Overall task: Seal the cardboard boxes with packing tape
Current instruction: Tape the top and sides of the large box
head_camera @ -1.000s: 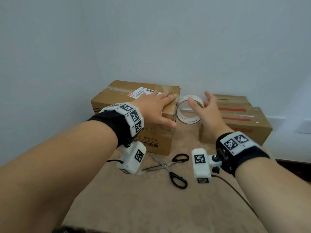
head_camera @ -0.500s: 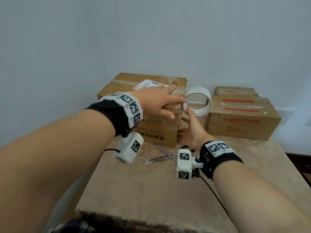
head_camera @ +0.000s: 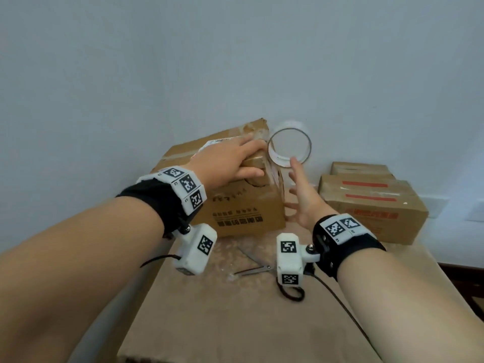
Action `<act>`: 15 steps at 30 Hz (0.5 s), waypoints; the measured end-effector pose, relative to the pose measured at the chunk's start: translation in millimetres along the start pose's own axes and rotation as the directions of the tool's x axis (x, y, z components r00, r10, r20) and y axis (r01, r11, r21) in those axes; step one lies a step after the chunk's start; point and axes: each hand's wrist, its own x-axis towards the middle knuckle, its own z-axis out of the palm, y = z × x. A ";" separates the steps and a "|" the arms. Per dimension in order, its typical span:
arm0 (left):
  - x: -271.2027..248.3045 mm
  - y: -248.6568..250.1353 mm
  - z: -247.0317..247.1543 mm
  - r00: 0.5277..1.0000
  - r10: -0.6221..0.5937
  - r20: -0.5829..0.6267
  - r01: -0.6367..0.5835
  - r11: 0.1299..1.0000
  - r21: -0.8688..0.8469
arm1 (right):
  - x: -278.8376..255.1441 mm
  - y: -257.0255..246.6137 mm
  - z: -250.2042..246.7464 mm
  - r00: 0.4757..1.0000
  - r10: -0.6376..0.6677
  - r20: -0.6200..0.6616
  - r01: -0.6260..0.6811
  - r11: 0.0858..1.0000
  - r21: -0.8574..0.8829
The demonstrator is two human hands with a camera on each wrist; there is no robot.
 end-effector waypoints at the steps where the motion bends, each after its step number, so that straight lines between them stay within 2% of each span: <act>1: 1.4 -4.0 -5.3 0.998 -0.025 -0.050 0.022 0.997 -0.070 | 2.4 -15.3 2.4 0.999 -0.034 -0.018 0.033 0.998 -0.048; 4: 4.1 -10.3 -17.2 0.972 -0.112 -0.205 0.040 0.944 -0.327 | 11.6 -62.0 13.8 0.980 -0.188 -0.072 0.164 0.952 -0.257; 7: -2.8 -12.6 -18.6 0.921 -0.224 -0.318 0.026 0.851 -0.525 | 11.2 -96.9 25.2 0.923 -0.377 -0.085 0.290 0.821 -0.491; 11: -23.3 -18.5 -1.1 0.932 -0.273 -0.241 0.075 0.792 -0.606 | 10.7 -108.5 42.8 0.849 -0.528 -0.022 0.360 0.608 -0.708; 13: -27.7 -21.8 -1.1 0.926 -0.306 -0.221 0.095 0.756 -0.647 | 10.3 -107.5 57.8 0.789 -0.606 0.099 0.457 0.471 -0.754; 15: -29.9 -24.8 -9.5 0.890 -0.387 -0.243 0.131 0.725 -0.676 | 12.6 -108.5 74.8 0.740 -0.635 0.223 0.540 0.363 -0.759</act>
